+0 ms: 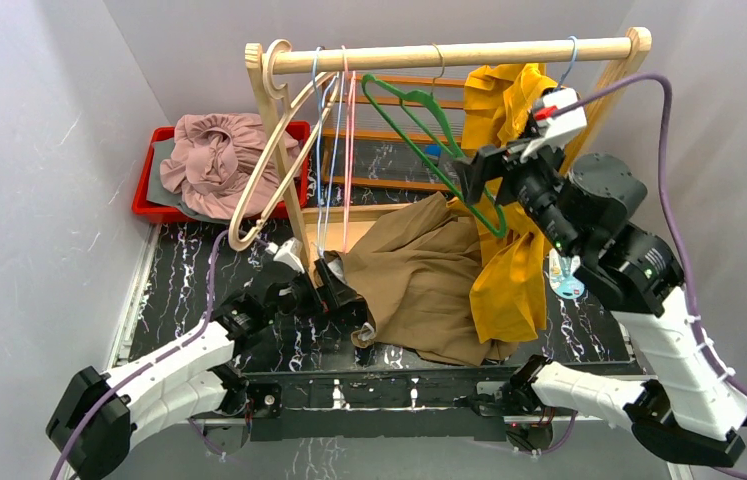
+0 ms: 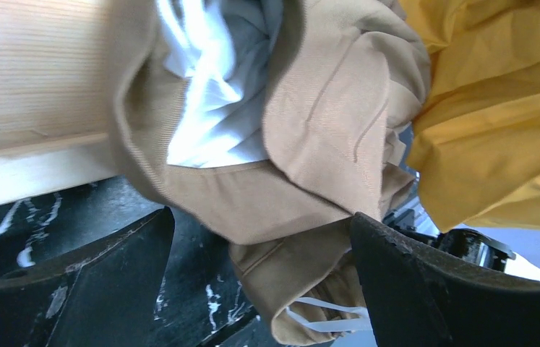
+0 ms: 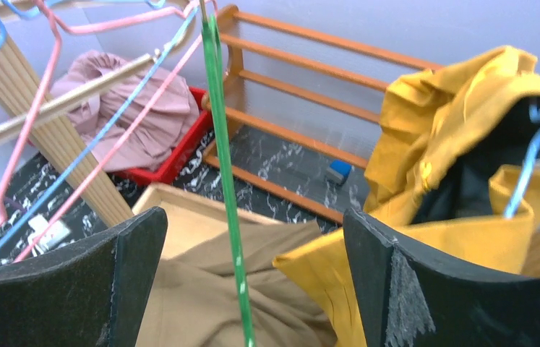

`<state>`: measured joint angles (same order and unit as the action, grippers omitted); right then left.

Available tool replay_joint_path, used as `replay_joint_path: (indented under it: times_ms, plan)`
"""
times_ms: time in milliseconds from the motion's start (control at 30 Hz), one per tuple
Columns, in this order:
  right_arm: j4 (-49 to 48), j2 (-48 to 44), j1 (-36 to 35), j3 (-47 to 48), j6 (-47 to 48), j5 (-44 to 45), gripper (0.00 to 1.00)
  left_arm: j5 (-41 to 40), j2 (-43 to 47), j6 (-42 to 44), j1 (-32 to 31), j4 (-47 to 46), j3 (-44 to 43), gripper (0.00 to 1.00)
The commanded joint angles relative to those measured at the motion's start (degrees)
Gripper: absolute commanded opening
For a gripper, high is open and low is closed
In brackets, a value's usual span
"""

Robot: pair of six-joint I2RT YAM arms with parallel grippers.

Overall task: Remove the skirt from the hanger
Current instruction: Place the hanger at the clothesline, then pick up the skirt from the center of the board.

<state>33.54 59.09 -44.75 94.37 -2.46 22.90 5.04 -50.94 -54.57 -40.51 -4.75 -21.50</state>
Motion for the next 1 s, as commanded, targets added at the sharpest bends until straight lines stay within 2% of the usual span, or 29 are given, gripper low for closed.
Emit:
replay_joint_path:
  times_ms: [0, 233, 300, 433, 533, 567, 667, 800, 967]
  plan:
    - [0.2, -3.4, 0.0, -3.9, -0.3, 1.4, 0.98, 3.5, -1.8, -2.8, -1.7, -7.3, -2.1, 0.89]
    - [-0.6, -4.9, 0.0, -5.4, -0.2, 0.5, 0.98, 0.6, -9.7, -3.7, -7.0, -12.6, -4.4, 0.92]
    - [-1.1, -5.4, 0.0, -5.7, -0.2, 0.1, 0.98, -1.3, -11.4, -4.3, -7.8, -14.0, -4.5, 0.90]
    - [-1.7, -6.1, 0.0, -6.0, 0.0, 0.1, 0.98, -4.4, -13.2, -5.4, -8.0, -19.3, -3.8, 0.74]
    - [-2.1, -6.3, 0.0, -5.7, -0.3, -0.4, 0.98, -6.5, -14.6, -5.5, -8.0, -19.6, -4.2, 0.68]
    - [-2.2, -6.4, 0.0, -5.8, -0.4, -0.6, 0.98, -7.4, -15.1, -5.4, -8.0, -18.8, -4.4, 0.63]
    - [-2.3, -6.4, 0.0, -6.4, -0.5, -0.7, 0.98, -10.0, -14.8, -2.0, -8.0, -15.1, -6.2, 0.23]
    - [-1.8, -6.6, 0.0, -6.6, -0.7, -0.4, 0.98, -15.0, -9.6, 2.1, -8.0, -4.9, -7.5, 0.00]
    - [-2.1, -6.9, 0.0, -7.0, -0.6, 0.2, 0.98, -19.5, 2.3, 8.7, -7.8, 8.6, -8.0, 0.00]
